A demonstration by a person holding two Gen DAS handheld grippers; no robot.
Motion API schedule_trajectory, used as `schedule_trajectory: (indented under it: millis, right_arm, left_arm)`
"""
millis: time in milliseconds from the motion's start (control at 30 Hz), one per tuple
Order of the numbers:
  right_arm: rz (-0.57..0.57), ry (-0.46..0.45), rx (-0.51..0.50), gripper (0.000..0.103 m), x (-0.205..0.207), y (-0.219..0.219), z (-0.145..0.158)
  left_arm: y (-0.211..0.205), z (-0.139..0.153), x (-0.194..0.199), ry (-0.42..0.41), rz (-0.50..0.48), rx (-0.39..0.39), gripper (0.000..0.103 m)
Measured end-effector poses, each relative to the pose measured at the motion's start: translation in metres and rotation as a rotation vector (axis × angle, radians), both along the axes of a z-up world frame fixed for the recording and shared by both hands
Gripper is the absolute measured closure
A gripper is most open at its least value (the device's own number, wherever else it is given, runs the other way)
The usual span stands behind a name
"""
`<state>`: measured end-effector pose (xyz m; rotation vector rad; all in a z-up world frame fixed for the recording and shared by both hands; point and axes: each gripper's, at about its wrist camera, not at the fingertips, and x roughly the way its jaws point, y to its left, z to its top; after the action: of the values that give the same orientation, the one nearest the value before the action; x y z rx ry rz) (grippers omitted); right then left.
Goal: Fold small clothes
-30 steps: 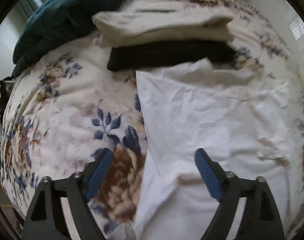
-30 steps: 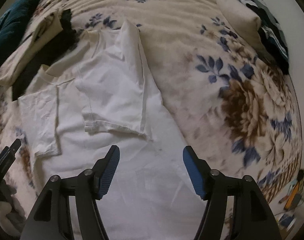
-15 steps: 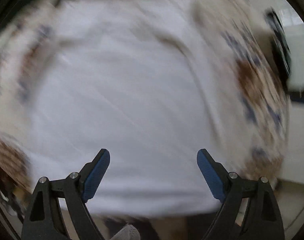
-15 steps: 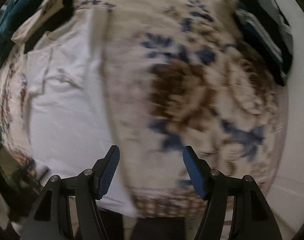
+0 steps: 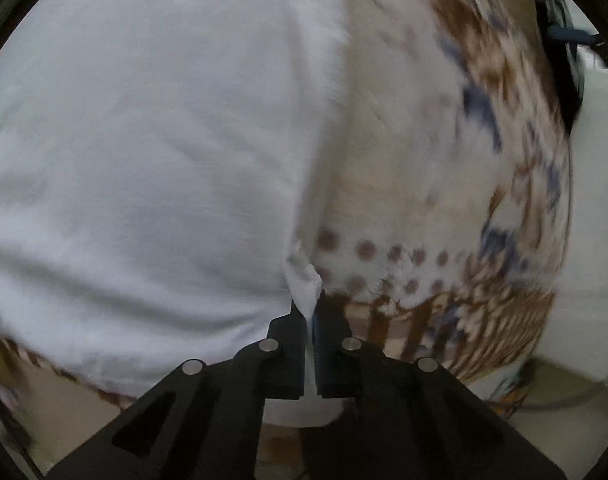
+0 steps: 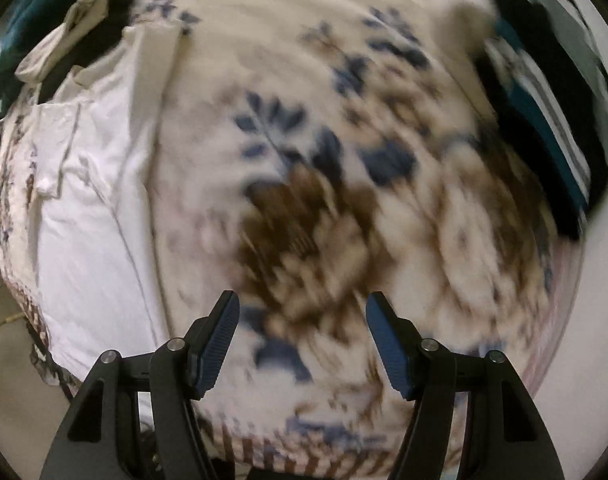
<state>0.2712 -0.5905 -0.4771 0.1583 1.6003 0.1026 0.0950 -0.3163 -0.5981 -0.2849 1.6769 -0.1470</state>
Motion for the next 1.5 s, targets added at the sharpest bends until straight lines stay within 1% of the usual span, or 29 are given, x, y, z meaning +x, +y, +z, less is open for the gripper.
schedule_trajectory:
  millis: [67,133,167,200,267,367,400,467,500,533,567,600,667,733,800,867,933,1000,1067,1100,1133,1167,1200,1233,1333,1367,1400,1433,1500]
  right_arm:
    - [-0.006,-0.03,0.038,0.035,0.026,0.007,-0.004]
    - [-0.031,-0.05,0.109,0.035,0.059,0.015,-0.011]
    - [-0.057,-0.058,0.153,0.035,0.082,0.02,-0.017]
    - [-0.067,-0.06,0.178,0.035,0.094,0.024,-0.02]
    - [-0.078,-0.065,0.237,0.035,0.132,0.038,-0.032]
    - [-0.068,-0.052,0.274,0.035,0.168,0.059,-0.048]
    - [-0.069,-0.04,0.283,0.036,0.181,0.07,-0.058]
    - [-0.074,-0.011,0.316,0.049,0.196,0.082,-0.071]
    - [-0.072,-0.003,0.324,0.069,0.2,0.087,-0.075]
    - [-0.069,0.006,0.316,0.084,0.204,0.094,-0.079]
    - [-0.065,0.011,0.314,0.089,0.205,0.101,-0.081]
    - [-0.061,0.011,0.308,0.098,0.207,0.107,-0.081]
    - [-0.058,0.01,0.289,0.103,0.207,0.118,-0.079]
    - [-0.057,-0.002,0.274,0.103,0.208,0.128,-0.07]
    - [-0.05,-0.025,0.265,0.103,0.209,0.137,-0.051]
    - [-0.033,-0.052,0.259,0.103,0.211,0.146,-0.029]
    - [0.003,-0.1,0.251,0.103,0.215,0.166,0.002]
    - [0.041,-0.12,0.215,0.103,0.216,0.18,0.024]
    - [0.021,-0.117,0.164,0.103,0.221,0.182,0.034]
    - [0.001,-0.089,0.143,0.101,0.224,0.177,0.032]
    - [-0.019,-0.061,0.135,0.089,0.226,0.174,0.025]
    - [-0.065,-0.027,0.135,0.08,0.226,0.166,0.013]
    - [-0.09,-0.004,0.135,0.059,0.224,0.159,0.003]
    - [-0.13,0.036,0.134,0.054,0.221,0.151,-0.011]
    - [-0.231,0.166,0.181,0.054,0.21,0.143,-0.062]
    - [-0.287,0.181,0.184,0.055,0.206,0.14,-0.074]
    - [-0.316,0.168,0.199,0.075,0.203,0.141,-0.077]
    - [-0.321,0.146,0.191,0.096,0.202,0.144,-0.076]
    - [-0.304,0.067,0.17,0.099,0.2,0.158,-0.06]
  left_arm:
    - [0.015,0.012,0.0,-0.031,0.027,0.019,0.102]
    - [0.029,0.021,-0.001,-0.038,0.059,0.022,0.102]
    - [0.035,0.026,-0.003,-0.04,0.071,0.023,0.102]
    - [0.042,0.031,-0.007,-0.043,0.083,0.021,0.102]
    - [0.052,0.042,-0.008,-0.062,0.115,0.021,0.102]
    - [0.064,0.055,-0.008,-0.081,0.147,0.018,0.102]
    - [0.066,0.057,-0.011,-0.085,0.153,0.017,0.102]
    - [0.074,0.063,-0.011,-0.096,0.176,0.012,0.102]
    - [0.078,0.066,-0.011,-0.099,0.186,0.011,0.102]
    - [0.082,0.071,-0.01,-0.101,0.201,0.004,0.102]
    - [0.086,0.074,-0.009,-0.104,0.209,0.005,0.102]
    - [0.092,0.078,-0.008,-0.109,0.218,0.004,0.102]
    - [0.105,0.087,-0.006,-0.125,0.234,0.002,0.102]
    - [0.12,0.096,-0.004,-0.143,0.248,0.0,0.102]
    - [0.137,0.105,-0.003,-0.159,0.272,-0.003,0.102]
    - [0.154,0.112,-0.005,-0.172,0.303,-0.008,0.102]
    - [0.174,0.119,-0.006,-0.19,0.336,-0.005,0.102]
    - [0.188,0.123,-0.006,-0.208,0.35,-0.002,0.102]
    - [0.206,0.126,-0.007,-0.227,0.363,0.004,0.102]
    - [0.212,0.125,-0.007,-0.229,0.368,0.004,0.102]
    - [0.218,0.123,-0.008,-0.23,0.378,0.002,0.102]
    - [0.226,0.12,-0.008,-0.229,0.394,-0.006,0.102]
    - [0.231,0.116,-0.008,-0.225,0.403,-0.015,0.102]
    - [0.235,0.115,-0.009,-0.224,0.408,-0.018,0.102]
    - [0.241,0.11,-0.008,-0.228,0.401,-0.028,0.102]
    - [0.243,0.109,-0.009,-0.227,0.398,-0.03,0.102]
    - [0.244,0.108,-0.009,-0.225,0.397,-0.036,0.102]
    - [0.247,0.108,-0.01,-0.225,0.396,-0.043,0.102]
    - [0.25,0.111,-0.012,-0.231,0.396,-0.05,0.102]
